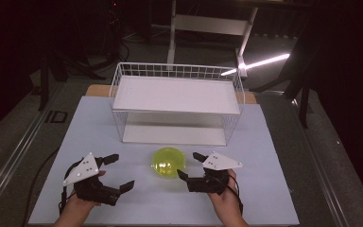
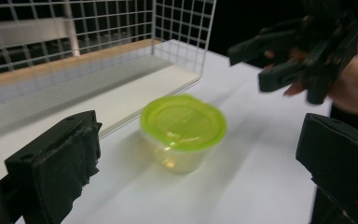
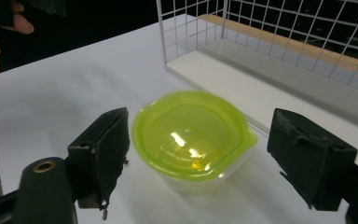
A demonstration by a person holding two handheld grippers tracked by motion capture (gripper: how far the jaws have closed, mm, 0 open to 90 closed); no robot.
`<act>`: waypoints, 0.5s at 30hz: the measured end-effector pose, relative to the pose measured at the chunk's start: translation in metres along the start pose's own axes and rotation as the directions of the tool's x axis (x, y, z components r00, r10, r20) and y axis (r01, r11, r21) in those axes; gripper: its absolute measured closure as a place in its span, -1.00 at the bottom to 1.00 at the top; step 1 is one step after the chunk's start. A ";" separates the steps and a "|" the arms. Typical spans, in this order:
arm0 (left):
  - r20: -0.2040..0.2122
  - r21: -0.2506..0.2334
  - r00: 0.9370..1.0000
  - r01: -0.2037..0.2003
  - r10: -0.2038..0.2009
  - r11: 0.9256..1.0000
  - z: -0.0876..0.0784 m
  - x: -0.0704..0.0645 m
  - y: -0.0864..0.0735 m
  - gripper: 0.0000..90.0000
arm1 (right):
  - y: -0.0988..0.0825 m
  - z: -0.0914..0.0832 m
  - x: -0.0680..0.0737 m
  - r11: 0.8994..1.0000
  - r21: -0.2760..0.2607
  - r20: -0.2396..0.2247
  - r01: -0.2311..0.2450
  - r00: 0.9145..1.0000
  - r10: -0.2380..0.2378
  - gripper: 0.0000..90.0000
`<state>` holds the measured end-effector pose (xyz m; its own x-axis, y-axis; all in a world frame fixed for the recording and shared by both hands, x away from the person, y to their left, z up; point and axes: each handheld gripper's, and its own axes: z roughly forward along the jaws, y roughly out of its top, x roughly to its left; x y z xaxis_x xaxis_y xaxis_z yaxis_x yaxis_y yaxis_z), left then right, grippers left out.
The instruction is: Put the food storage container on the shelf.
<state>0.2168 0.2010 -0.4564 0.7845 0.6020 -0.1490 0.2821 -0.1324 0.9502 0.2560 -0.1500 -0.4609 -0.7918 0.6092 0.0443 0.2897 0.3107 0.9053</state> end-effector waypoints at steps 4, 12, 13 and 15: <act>0.013 0.005 1.000 0.021 -0.021 1.000 0.012 0.005 0.006 -0.99 | 0.003 0.001 -0.002 1.000 0.009 -0.002 0.010 1.000 -0.010 -0.60; -0.001 0.061 1.000 0.004 -0.004 0.998 0.035 0.008 0.018 -0.99 | 0.010 0.006 -0.008 1.000 0.023 0.021 0.020 1.000 -0.020 -0.70; -0.011 0.068 1.000 0.004 -0.003 0.998 0.038 0.009 0.019 -0.99 | 0.010 0.007 -0.010 0.999 0.036 0.029 0.006 1.000 -0.007 -0.70; -0.017 0.084 1.000 0.007 -0.006 0.996 0.044 0.011 0.021 -0.99 | 0.010 0.009 -0.014 0.998 0.048 0.036 -0.033 0.999 0.031 -0.70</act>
<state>0.2553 0.1706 -0.4504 0.7732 0.6162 -0.1496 0.3328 -0.1935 0.9229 0.2747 -0.1484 -0.4564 -0.7627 0.6442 0.0576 0.3411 0.3248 0.8821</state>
